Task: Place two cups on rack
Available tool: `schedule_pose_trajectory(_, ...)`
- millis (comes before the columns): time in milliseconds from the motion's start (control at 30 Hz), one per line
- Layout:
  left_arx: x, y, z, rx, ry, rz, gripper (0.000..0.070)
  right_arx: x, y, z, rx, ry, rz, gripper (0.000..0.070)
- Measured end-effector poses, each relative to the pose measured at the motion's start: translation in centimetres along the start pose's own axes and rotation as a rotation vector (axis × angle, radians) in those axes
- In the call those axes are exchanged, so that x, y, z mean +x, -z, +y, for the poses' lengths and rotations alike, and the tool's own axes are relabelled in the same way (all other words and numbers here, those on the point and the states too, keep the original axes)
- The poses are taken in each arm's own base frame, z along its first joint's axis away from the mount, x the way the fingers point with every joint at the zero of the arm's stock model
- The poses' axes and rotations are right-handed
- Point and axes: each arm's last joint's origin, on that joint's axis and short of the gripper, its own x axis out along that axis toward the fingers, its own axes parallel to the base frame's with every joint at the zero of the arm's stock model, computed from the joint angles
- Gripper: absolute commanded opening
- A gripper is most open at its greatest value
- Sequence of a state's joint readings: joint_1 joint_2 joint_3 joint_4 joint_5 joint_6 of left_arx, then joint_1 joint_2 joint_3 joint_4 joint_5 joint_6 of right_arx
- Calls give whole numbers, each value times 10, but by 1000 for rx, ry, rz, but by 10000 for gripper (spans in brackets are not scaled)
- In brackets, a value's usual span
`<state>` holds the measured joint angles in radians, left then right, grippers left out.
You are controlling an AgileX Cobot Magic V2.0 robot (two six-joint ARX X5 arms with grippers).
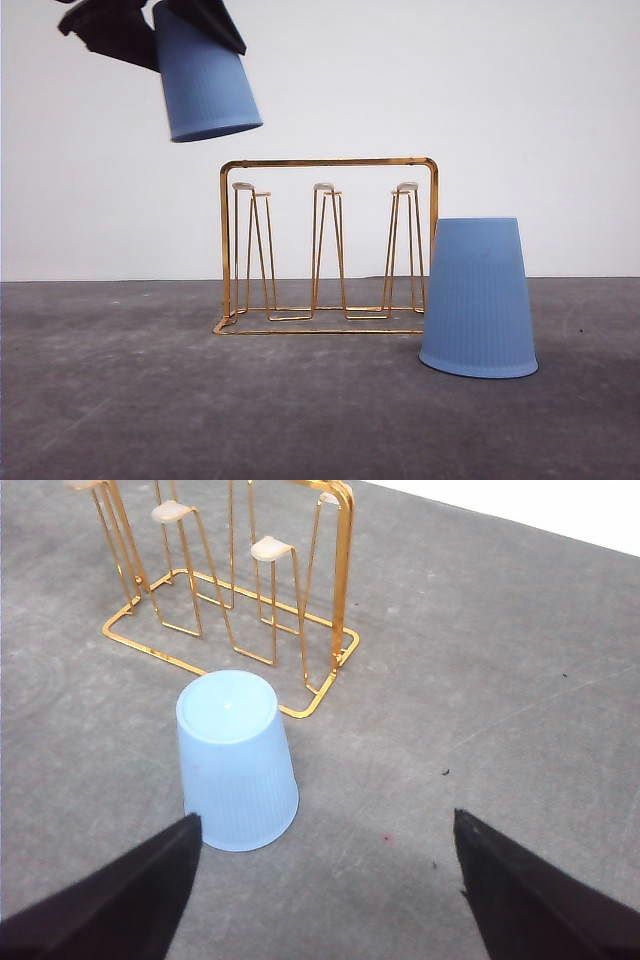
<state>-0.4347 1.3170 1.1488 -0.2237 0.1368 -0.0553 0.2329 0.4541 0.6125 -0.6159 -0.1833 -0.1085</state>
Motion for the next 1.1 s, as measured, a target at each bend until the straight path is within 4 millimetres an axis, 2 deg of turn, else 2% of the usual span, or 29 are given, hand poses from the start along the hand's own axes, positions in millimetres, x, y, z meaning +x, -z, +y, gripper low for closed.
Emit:
schedule_pose_trajectory(133, 24, 8, 4, -10, -6, 30, 231, 0, 0, 0, 0, 0, 0, 509)
schedule_pose_trajectory(433, 77, 41, 11, -28, -13, 157, 231, 0, 0, 0, 0, 0, 0, 509)
schedule_pose_trajectory(633, 103, 62, 16, -36, -17, 217, 231, 0, 0, 0, 0, 0, 0, 509)
schedule_pose_trajectory(800, 116, 72, 18, -40, -18, 243, 240, 0, 0, 0, 0, 0, 0, 509)
schedule_pose_trajectory(833, 117, 72, 18, -39, -18, 243, 263, 0, 0, 0, 0, 0, 0, 509)
schedule_pose_trajectory(900, 117, 72, 18, -39, -17, 244, 390, 0, 0, 0, 0, 0, 0, 509)
schedule_pose_trajectory(933, 117, 72, 18, -38, -16, 243, 488, 0, 0, 0, 0, 0, 0, 509)
schedule_pose_trajectory(967, 117, 72, 17, -38, -16, 244, 545, 0, 0, 0, 0, 0, 0, 509)
schedule_pose_trajectory(1000, 117, 73, 17, -38, -16, 246, 566, 0, 0, 0, 0, 0, 0, 509)
schedule_pose_trajectory(1100, 116, 74, 17, -44, -16, 292, 555, 0, 0, 0, 0, 0, 0, 509)
